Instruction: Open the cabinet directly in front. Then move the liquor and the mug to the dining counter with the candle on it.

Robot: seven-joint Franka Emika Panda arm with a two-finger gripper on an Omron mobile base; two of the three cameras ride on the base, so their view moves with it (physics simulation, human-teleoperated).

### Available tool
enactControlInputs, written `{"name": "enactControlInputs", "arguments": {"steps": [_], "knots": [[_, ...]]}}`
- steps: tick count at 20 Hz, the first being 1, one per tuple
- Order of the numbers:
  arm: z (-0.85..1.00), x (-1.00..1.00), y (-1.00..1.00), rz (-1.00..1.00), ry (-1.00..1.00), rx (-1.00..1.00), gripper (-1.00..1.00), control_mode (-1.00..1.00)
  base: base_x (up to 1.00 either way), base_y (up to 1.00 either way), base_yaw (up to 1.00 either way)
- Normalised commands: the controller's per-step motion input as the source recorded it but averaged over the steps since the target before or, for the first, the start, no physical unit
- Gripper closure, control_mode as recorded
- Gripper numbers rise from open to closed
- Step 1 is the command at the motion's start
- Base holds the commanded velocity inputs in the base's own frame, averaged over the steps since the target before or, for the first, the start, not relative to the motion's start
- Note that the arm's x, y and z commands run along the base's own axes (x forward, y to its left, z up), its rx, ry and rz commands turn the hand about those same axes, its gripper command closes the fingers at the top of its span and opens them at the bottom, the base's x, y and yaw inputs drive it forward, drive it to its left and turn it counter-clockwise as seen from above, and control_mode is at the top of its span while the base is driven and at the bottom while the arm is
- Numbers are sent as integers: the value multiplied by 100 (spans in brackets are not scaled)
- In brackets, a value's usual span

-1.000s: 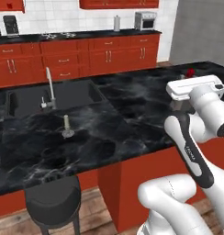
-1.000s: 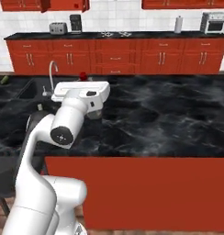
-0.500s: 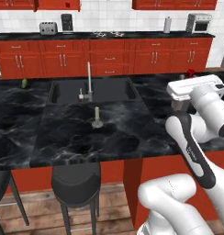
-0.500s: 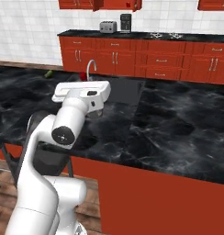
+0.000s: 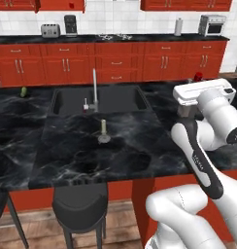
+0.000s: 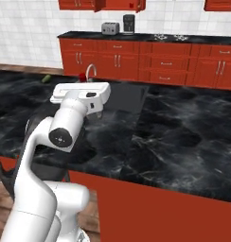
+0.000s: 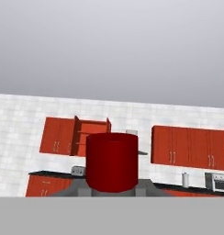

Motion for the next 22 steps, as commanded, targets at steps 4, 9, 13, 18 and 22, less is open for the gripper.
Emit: {"name": "enactControlInputs", "arguments": {"steps": [4, 9, 13, 18, 22], "knots": [[0, 13, 0, 1, 10, 1, 100, -100, 26, 0, 0], [-2, 15, -2, 18, 38, 2, 100, -100, 0, 0, 0], [-37, 0, -1, 32, 41, 0, 100, -100, 0, 0, 0], [-48, 3, 4, 21, 40, 0, 100, -100, 0, 0, 0], [-25, 12, 18, 10, 29, 0, 100, -100, 0, 0, 0]]}}
